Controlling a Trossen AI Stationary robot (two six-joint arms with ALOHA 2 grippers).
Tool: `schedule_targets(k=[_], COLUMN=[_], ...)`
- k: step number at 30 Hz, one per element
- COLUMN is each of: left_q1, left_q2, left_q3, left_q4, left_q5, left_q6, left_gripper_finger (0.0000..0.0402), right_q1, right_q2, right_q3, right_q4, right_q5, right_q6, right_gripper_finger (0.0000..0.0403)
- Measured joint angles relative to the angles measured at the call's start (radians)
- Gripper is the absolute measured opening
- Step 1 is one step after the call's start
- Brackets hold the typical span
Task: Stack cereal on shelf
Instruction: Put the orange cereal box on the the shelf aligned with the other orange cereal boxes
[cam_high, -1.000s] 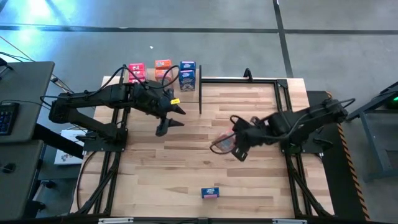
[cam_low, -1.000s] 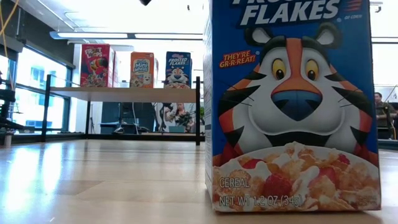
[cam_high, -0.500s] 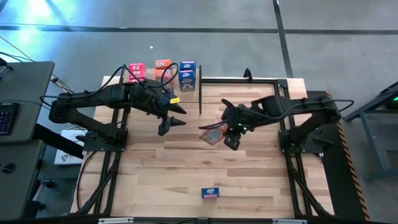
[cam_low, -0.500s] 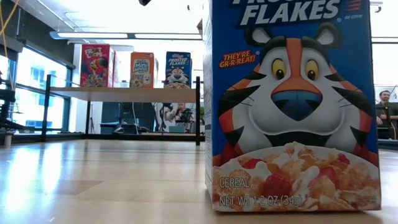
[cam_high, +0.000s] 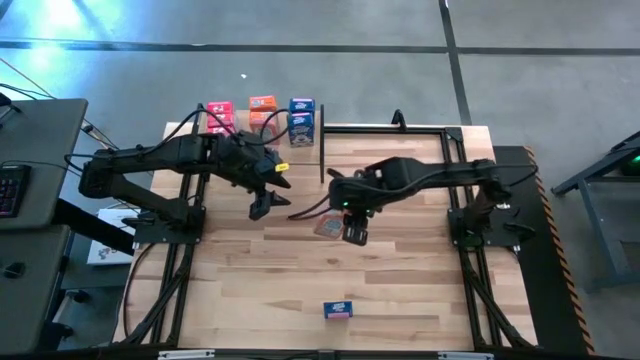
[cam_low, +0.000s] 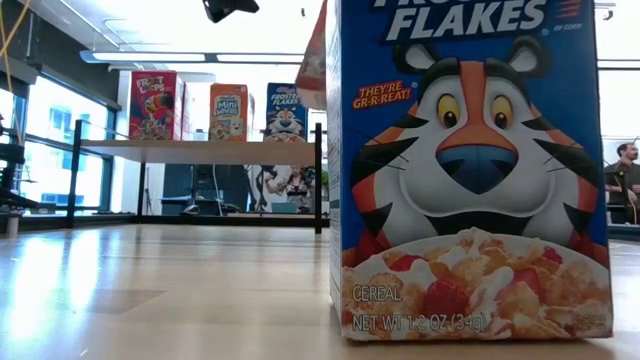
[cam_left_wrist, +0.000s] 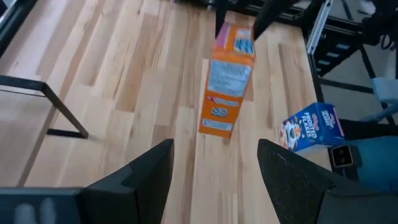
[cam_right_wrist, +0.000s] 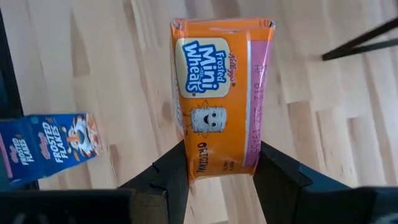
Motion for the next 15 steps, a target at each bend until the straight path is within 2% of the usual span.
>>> schedule_targets(k=[11,15], left_q1=[-0.011,-0.037], left_q2=[0.092,0.139], left_q3=[0.001,0.001], left_q4=[-0.044,-0.028], left_q5=[-0.001,0.000], left_q6=[0.006,0.082], left_gripper_finger=[0.0223,0.0223], right_q1=[0.000,0.000], right_q2=[0.065,0.067], right_q3=[0.017,0.017], right_q4=[0.025,0.028], right_q5=[-0.028,-0.028], right_q6=[-0.094,-0.095], right_gripper_finger=[0.0142,0.0142])
